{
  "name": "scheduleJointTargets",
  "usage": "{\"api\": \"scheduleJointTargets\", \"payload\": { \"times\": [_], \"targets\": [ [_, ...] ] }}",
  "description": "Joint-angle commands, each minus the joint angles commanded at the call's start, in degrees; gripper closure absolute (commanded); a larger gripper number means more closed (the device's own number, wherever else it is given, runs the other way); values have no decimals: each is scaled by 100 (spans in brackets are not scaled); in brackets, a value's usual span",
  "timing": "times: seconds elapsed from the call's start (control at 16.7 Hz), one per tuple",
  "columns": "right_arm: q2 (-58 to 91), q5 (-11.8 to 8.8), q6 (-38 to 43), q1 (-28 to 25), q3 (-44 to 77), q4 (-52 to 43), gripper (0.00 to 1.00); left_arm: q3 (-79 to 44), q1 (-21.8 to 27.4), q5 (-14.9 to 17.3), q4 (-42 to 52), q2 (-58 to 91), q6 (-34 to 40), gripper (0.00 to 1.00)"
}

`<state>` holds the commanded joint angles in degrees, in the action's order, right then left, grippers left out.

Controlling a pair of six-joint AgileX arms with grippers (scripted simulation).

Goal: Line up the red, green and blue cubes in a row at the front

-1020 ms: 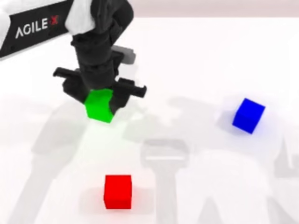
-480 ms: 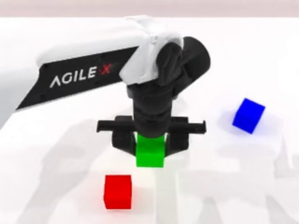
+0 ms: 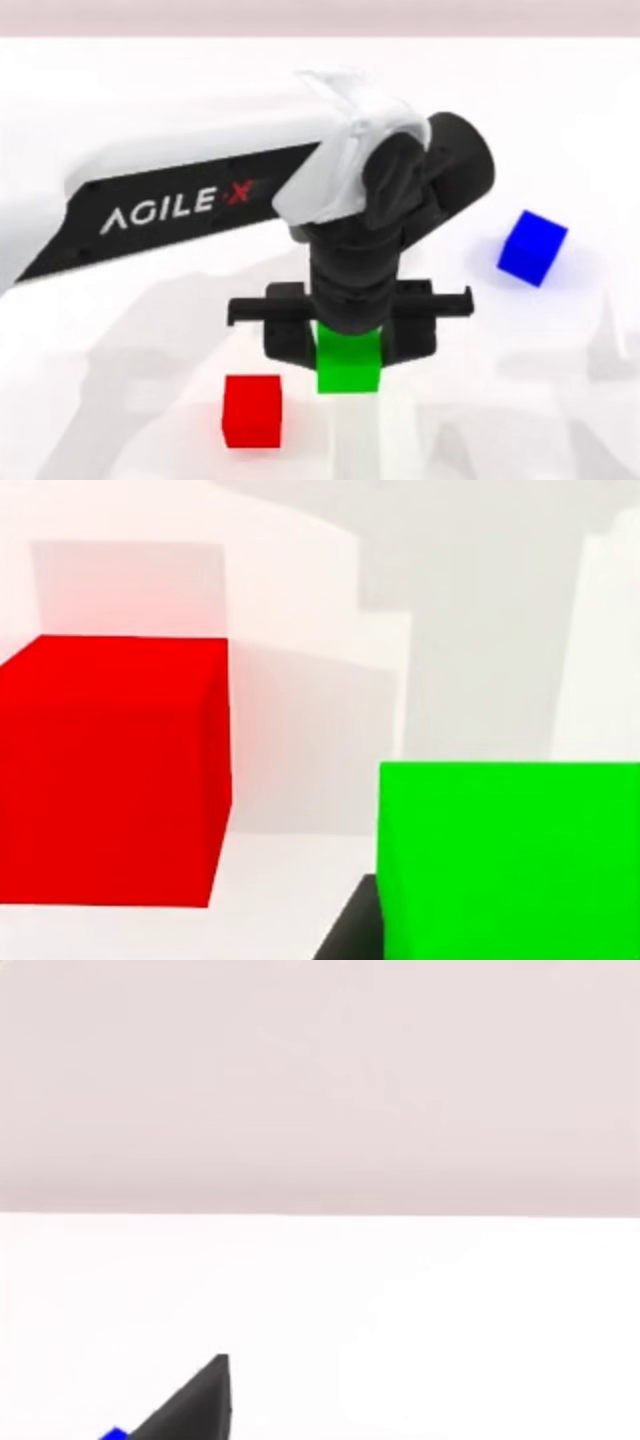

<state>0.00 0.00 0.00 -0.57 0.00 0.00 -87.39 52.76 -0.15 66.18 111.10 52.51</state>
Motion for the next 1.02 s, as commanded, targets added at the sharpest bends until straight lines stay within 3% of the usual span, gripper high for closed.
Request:
{"api": "scheduleJointTargets", "payload": {
  "times": [0.24, 0.6, 0.84, 1.02],
  "targets": [
    [0, 0, 0, 0, 0, 0, 0, 163, -22, 0, -231, 85, -27, 100],
    [0, 0, 0, 0, 0, 0, 0, 973, -18, 3, -1412, 420, -21, 100],
    [0, 0, 0, 0, 0, 0, 0, 1024, -14, 3, -1471, 446, -20, 100],
    [0, 0, 0, 0, 0, 0, 0, 1024, -14, 3, -1471, 446, -20, 77]
  ]
}}
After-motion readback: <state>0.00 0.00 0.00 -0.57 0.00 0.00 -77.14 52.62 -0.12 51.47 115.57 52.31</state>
